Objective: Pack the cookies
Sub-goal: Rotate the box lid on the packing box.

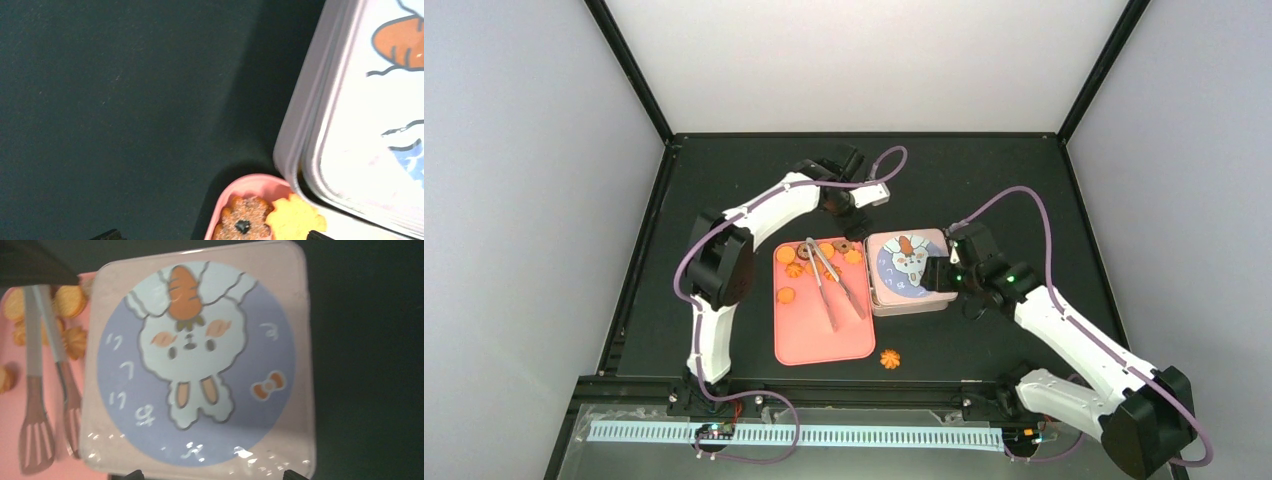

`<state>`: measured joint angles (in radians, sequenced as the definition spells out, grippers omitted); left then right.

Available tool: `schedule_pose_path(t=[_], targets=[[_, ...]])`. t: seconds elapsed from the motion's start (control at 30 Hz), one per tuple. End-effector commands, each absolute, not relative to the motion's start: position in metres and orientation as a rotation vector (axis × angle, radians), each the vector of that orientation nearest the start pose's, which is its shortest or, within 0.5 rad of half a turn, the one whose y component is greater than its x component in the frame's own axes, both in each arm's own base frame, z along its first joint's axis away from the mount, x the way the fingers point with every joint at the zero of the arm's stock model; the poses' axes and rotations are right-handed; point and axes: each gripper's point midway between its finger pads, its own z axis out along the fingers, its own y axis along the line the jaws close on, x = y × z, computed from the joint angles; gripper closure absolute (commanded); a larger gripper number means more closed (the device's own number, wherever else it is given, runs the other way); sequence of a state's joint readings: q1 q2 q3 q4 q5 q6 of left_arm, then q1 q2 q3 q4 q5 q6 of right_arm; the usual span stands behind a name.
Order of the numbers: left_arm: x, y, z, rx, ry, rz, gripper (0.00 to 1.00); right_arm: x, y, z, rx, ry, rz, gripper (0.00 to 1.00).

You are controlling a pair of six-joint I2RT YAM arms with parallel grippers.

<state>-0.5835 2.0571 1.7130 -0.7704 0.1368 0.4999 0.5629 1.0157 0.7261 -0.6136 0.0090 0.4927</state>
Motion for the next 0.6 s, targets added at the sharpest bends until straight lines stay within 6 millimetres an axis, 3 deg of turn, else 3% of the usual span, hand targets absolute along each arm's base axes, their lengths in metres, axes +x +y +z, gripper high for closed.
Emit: schedule_pose_path(t=[0.0, 0.2, 0.4, 0.57], targets=[[0.41, -0.281, 0.127, 1.347, 2.275, -0.204, 0.03, 0.257, 0.13, 0.129, -0.023, 2.531, 0.33, 0.27], [0.391, -0.269, 0.125, 1.348, 2.283, -0.232, 0.01, 0.263, 0.112, 0.118, 0.039, 2.539, 0.289, 0.27], [0.369, -0.267, 0.108, 1.35, 2.322, -0.308, 0.01, 0.258, 0.132, 0.11, 0.001, 2.562, 0.437, 0.27], [0.362, -0.266, 0.102, 1.348, 2.335, -0.33, 0.01, 0.251, 0.144, 0.098, -0.013, 2.592, 0.526, 0.27]])
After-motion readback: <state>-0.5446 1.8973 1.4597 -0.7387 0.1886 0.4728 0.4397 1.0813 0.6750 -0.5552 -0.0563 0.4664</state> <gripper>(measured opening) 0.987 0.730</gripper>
